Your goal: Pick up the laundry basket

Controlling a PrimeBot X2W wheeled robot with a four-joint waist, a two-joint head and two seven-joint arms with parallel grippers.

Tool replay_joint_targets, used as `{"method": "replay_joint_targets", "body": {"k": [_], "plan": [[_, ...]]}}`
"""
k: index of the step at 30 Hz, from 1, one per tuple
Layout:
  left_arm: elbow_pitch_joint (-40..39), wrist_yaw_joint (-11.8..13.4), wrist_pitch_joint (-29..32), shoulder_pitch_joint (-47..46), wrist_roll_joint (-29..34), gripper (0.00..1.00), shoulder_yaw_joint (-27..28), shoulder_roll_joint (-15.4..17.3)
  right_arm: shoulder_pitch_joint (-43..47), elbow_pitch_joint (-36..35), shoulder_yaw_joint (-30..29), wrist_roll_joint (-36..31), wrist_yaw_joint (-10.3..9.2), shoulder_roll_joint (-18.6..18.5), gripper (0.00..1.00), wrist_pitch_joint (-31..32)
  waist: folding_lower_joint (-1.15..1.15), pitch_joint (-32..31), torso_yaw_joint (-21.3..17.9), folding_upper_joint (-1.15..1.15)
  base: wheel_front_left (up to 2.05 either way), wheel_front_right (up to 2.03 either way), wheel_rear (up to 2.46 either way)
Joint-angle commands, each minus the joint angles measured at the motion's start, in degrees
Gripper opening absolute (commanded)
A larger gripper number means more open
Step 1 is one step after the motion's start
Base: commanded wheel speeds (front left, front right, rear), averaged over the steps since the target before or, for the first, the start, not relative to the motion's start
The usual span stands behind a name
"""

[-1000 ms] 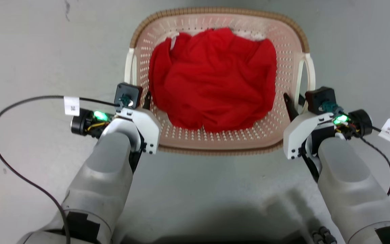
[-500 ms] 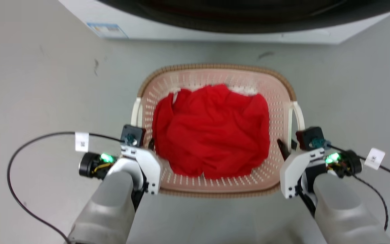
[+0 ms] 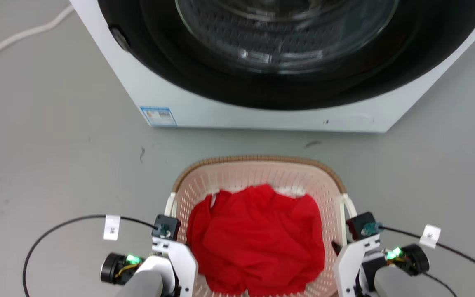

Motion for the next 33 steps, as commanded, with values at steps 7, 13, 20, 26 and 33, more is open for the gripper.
{"method": "replay_joint_targets", "body": {"k": [7, 13, 20, 26, 33], "plan": [[0.2, -0.4, 2.2, 4.6, -1.7, 0.00, -1.9, 1.6, 5.2, 0.0, 6.8, 5.7, -0.06, -1.8, 0.00, 4.0, 0.01, -10.3, -0.6, 0.00, 0.00, 0.00, 0.00], [0.1, -0.4, 3.5, 7.4, -4.3, 0.00, -4.6, 1.4, 7.6, -0.4, 10.3, 8.7, -0.06, -1.7, 0.00, 5.9, 0.01, -14.4, -1.0, 0.00, 0.00, 0.00, 0.00], [-0.8, -0.4, 5.3, 10.5, -8.2, 0.00, -8.7, 1.3, 10.5, -0.1, 13.4, 11.7, -0.04, -1.5, 0.00, 7.6, 0.01, -18.4, -1.1, 0.00, 0.00, 0.00, 0.00], [-0.8, -0.5, 5.1, 11.5, -10.3, 0.00, -10.8, 1.4, 11.9, 0.2, 15.3, 13.1, 0.02, -1.7, 0.00, 8.5, 0.01, -20.4, -1.2, 0.00, 0.00, 0.00, 0.00], [-0.5, -0.5, 4.9, 11.2, -11.8, 0.00, -12.2, 1.9, 11.8, 0.4, 17.2, 14.7, 0.02, -2.0, 0.00, 8.6, 0.01, -21.4, -1.5, 0.00, 0.00, 0.00, 0.00]]}}
